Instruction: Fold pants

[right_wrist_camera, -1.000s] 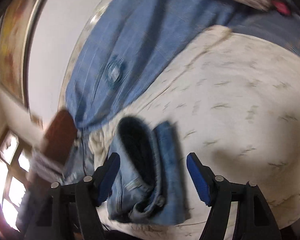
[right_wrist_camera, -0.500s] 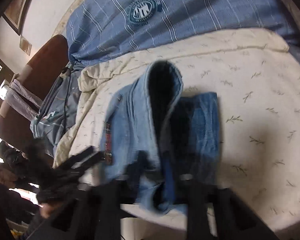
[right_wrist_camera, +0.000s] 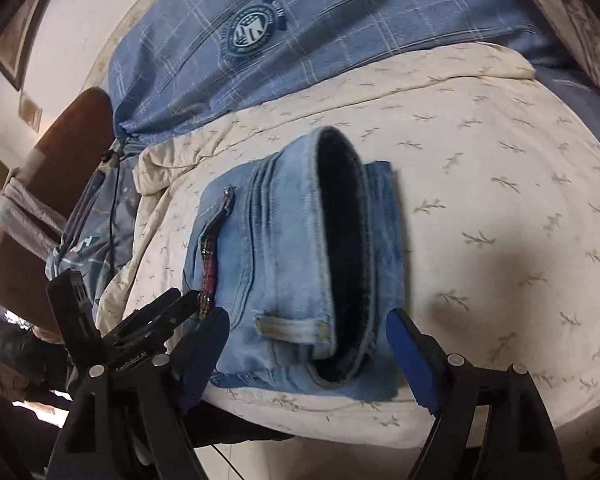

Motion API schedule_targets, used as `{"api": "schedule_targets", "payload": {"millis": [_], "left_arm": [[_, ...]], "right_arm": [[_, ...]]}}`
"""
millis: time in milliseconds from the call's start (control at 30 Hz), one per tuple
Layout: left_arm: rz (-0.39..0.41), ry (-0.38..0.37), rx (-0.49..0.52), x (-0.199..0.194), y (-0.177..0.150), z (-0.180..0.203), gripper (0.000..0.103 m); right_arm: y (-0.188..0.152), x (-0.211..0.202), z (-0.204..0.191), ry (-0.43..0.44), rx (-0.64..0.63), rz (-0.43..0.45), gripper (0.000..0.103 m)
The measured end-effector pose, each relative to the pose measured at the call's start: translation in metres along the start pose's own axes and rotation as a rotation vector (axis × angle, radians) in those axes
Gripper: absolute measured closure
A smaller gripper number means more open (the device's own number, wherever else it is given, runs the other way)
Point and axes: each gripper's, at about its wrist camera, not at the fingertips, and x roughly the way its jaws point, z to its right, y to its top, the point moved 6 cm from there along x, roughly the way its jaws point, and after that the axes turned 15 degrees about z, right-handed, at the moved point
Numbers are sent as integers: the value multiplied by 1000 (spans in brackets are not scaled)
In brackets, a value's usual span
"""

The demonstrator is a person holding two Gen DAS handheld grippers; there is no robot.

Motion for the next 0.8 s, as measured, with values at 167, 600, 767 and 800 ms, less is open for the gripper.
{"api": "schedule_targets", "payload": {"millis": [167, 600, 767, 800], "left_arm": [[9, 22, 36, 0, 0, 2, 15], [20, 93, 257, -2, 1, 27, 14], [15, 91, 245, -1, 3, 25, 14], [16, 91, 246, -1, 3, 26, 14]], "right_arm": [[-15, -3, -30, -29, -162, -67, 76], [-32, 7, 1, -86, -59, -125, 64], [12, -36, -19, -103, -99, 56, 55], [22, -38, -27, -69, -98, 74, 54]]}}
